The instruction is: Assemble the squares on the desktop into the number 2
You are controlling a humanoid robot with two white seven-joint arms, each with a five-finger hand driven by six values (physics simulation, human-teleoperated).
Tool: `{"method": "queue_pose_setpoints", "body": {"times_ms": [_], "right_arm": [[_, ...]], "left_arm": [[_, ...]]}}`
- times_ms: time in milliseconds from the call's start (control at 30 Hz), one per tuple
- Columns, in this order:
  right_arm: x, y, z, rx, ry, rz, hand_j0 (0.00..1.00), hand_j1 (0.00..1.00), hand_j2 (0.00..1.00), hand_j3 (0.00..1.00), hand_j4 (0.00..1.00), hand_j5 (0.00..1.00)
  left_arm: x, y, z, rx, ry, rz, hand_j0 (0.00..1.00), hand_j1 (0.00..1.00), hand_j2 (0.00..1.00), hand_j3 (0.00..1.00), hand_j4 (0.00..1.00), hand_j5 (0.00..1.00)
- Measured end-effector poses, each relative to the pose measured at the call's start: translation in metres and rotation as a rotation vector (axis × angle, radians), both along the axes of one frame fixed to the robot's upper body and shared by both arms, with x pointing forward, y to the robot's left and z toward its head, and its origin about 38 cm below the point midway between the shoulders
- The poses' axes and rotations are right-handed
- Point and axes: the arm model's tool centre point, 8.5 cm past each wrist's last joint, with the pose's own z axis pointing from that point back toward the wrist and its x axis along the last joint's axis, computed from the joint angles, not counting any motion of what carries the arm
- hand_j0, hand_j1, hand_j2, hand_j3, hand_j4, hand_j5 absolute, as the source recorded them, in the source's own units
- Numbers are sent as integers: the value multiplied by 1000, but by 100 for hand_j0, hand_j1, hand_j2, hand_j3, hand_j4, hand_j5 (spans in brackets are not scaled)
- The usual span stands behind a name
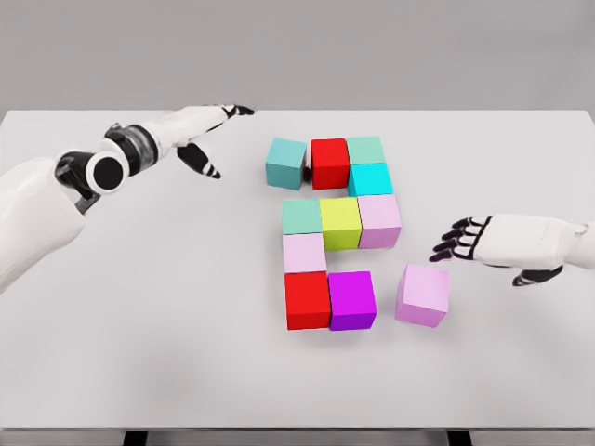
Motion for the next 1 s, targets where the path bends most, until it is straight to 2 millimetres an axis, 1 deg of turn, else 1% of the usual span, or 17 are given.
{"method": "queue_pose_setpoints", "body": {"times_ms": [33,100,200,267,367,433,500,533,667,900,1000], "right_arm": [[4,1,7,14,-13,-1,100,100,100,100,100,100],[8,-4,12,45,-14,-24,100,100,100,100,100,100],[13,-20,26,62,-33,-73,100,100,100,100,100,100],[12,-28,33,52,-42,-85,100,100,100,100,100,100],[5,-26,44,28,-55,-61,100,100,100,100,100,100],[-2,-27,41,10,-38,-51,100,100,100,100,100,100],[-8,-28,35,-3,-14,-48,100,100,100,100,100,100],[-13,-29,27,-9,12,-48,100,100,100,100,100,100],[-23,-32,12,-24,64,-47,100,100,100,100,100,100],[-26,-29,6,-22,82,-39,100,100,100,100,100,100],[-26,-24,0,-11,93,-29,100,100,100,100,100,100]], "left_arm": [[1,1,4,35,-18,-18,100,100,100,100,100,100],[-1,-5,8,132,1,-76,100,100,100,100,100,100],[-6,-7,2,234,85,-123,100,100,100,100,100,100],[-9,-6,-2,268,118,-131,100,100,100,100,100,100],[-11,-6,-5,298,147,-139,100,100,100,100,100,100],[-12,-7,-6,308,157,-148,100,100,100,100,100,100],[-12,-9,-6,312,162,-156,100,100,100,100,100,100],[-13,-10,-6,312,163,-161,100,100,100,100,100,100],[-14,-17,-7,309,165,-177,100,100,100,100,100,100],[-15,-32,-9,298,164,-204,100,100,100,100,100,100],[-16,-38,-11,299,168,-216,100,100,100,100,100,100]]}}
